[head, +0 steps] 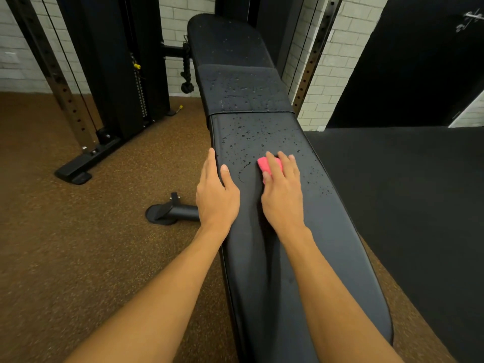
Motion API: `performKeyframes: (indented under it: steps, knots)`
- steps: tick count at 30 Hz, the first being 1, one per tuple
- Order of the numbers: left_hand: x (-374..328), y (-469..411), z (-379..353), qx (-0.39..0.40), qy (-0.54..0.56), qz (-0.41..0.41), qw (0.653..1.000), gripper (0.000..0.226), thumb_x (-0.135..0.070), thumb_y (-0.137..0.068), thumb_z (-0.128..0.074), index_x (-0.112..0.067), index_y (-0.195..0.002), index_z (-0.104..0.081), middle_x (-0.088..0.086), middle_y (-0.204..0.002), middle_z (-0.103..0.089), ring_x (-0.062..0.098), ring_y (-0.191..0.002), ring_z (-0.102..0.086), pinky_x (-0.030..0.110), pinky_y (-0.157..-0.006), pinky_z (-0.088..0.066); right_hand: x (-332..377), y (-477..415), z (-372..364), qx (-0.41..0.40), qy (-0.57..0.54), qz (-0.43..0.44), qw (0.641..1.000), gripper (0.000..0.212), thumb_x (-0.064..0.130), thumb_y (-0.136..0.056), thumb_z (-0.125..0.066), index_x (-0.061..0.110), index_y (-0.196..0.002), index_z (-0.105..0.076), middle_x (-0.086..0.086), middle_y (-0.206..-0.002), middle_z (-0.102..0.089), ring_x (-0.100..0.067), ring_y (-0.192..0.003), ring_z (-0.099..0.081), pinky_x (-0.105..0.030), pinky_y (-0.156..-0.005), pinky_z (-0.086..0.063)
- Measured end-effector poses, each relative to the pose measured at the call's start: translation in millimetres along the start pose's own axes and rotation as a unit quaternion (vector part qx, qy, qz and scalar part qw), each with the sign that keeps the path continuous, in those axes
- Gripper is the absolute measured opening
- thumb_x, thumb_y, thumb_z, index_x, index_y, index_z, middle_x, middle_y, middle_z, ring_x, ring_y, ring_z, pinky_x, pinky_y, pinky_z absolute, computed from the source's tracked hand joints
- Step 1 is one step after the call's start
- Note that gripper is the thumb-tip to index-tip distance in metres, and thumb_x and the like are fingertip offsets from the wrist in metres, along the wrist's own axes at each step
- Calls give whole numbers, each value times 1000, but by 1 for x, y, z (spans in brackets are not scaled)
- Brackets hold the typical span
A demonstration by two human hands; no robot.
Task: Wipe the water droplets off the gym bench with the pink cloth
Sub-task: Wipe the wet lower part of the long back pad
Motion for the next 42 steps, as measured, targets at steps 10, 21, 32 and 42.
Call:
performKeyframes:
  steps: [10,21,32,42]
  knots:
    - [2,-1,1,-12,-3,7,1000,51,-27,-116,-33,-24,-167,-32,-4,-170,-39,14,-157,-33,21,-120,-22,-3,26,9,41,3,84,996,47,24,-115,-44,21,-161,-46,-3,-172,-35,-24,-164,-18,-40,-130,-30]
    - [1,0,4,-14,9,16,1000,50,-27,-115,-36,-23,-165,-37,-4,-168,-42,16,-155,-38,23,-119,-26,14,30,0,70,-7,149,986,45,23,-115,-46,23,-160,-49,-1,-171,-36,-23,-164,-20,-36,-130,-28]
    - [-7,2,8,-22,-28,1,999,50,-29,-115,-36,-20,-164,-37,0,-167,-43,18,-154,-39,25,-118,-27,23,28,-10,60,-14,116,991,48,22,-114,-43,16,-161,-46,-10,-170,-37,-33,-163,-21,-46,-131,-28]
    - [-38,13,-12,16,-278,-116,953,60,-26,-106,-50,-9,-162,-37,22,-173,-20,39,-160,-22,52,-127,-27,-40,83,31,55,10,48,997,49,25,-116,-44,28,-164,-40,5,-175,-27,-16,-166,-12,-26,-127,-22]
Point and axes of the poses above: each hand's wrist, its own y-axis away from the middle knuckle, its own z-axis out of the back of the hand, x = y × z, the point moved 7 cm from there along -y, towards the middle knuckle
